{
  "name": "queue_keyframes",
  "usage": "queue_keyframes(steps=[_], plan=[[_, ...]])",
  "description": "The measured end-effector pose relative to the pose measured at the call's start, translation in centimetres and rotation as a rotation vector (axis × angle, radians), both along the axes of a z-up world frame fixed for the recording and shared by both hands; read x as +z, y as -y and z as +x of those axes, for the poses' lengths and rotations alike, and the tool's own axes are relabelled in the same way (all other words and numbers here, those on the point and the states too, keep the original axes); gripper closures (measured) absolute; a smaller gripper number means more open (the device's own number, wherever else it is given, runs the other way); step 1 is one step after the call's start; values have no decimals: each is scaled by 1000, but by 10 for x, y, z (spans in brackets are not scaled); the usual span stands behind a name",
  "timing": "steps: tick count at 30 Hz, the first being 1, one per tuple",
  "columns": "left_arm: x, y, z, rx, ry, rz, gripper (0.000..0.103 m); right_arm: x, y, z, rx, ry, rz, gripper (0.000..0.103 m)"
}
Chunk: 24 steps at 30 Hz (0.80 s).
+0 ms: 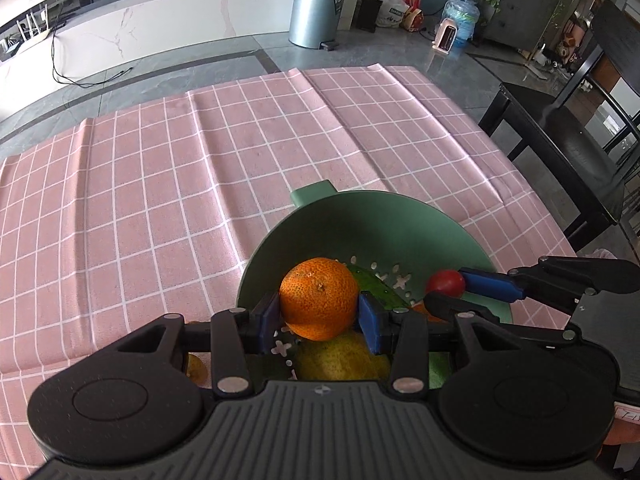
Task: Organize fruits
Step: 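Carry the tomato and orange over the colander and lower them in, then open both tools to release the fruit and lift them out of the colander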
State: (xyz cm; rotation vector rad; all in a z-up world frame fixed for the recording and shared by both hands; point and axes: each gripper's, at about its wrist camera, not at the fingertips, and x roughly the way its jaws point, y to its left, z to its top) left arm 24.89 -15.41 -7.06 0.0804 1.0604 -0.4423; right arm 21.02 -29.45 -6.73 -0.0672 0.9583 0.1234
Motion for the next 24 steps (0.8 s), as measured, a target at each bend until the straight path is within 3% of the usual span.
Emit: queue_keyframes(steps=[18,24], plan=[[-20,0,10,27,-53,18,53,-15,-1,17,23,-81,-8,77],[-12,-1,4,28,-33,19,41,-2,1,13,24,-79,-17,67]])
